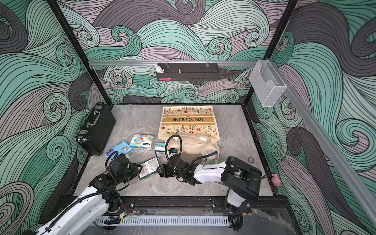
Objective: Put tissues into the canvas bag
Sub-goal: Move the pack of facial tissues to the center of the board.
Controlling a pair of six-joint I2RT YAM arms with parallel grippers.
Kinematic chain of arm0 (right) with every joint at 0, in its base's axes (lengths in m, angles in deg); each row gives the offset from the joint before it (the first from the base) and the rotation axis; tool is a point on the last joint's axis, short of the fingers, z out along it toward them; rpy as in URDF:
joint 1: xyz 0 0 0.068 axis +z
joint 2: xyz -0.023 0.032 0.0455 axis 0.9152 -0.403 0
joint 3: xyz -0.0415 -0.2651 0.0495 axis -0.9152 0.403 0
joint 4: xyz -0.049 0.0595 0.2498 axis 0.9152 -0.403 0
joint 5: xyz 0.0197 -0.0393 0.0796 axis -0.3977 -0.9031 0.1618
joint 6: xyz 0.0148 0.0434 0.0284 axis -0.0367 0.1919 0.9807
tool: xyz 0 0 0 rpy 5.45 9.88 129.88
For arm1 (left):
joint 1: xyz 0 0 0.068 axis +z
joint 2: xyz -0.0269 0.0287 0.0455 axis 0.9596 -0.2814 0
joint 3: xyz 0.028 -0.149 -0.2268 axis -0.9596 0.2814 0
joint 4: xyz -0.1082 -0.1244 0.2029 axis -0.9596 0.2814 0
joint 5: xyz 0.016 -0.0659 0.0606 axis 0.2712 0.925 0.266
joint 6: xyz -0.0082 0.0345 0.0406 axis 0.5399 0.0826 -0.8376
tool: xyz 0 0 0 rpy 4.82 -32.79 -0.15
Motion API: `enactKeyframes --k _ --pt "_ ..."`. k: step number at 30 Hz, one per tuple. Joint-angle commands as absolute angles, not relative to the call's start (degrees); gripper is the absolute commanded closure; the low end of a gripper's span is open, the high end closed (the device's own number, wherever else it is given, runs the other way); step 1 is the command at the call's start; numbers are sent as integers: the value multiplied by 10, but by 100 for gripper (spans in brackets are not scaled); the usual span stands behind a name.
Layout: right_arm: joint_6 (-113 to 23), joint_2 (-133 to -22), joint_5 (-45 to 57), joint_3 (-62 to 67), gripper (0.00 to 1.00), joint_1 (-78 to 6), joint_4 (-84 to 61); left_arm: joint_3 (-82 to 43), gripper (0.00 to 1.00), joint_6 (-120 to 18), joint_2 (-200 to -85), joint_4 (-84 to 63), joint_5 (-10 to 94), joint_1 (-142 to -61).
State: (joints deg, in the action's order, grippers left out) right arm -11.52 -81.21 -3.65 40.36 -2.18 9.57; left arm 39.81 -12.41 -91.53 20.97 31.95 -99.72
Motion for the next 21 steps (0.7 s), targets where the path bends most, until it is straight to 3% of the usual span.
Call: enactKeyframes --k 1,10,17,21 --pt "-139 -833 -28 374 22 -34 115 420 68 -138 -909 286 346 -1003" --pt "-93 -856 18 386 27 -18 149 426 70 -147 -908 262 370 -1004" --pt "-87 -740 -41 449 27 60 87 425 65 -166 -948 211 390 -1004" --pt "-77 -681 -89 487 25 64 57 426 62 -173 -976 170 412 -1004"
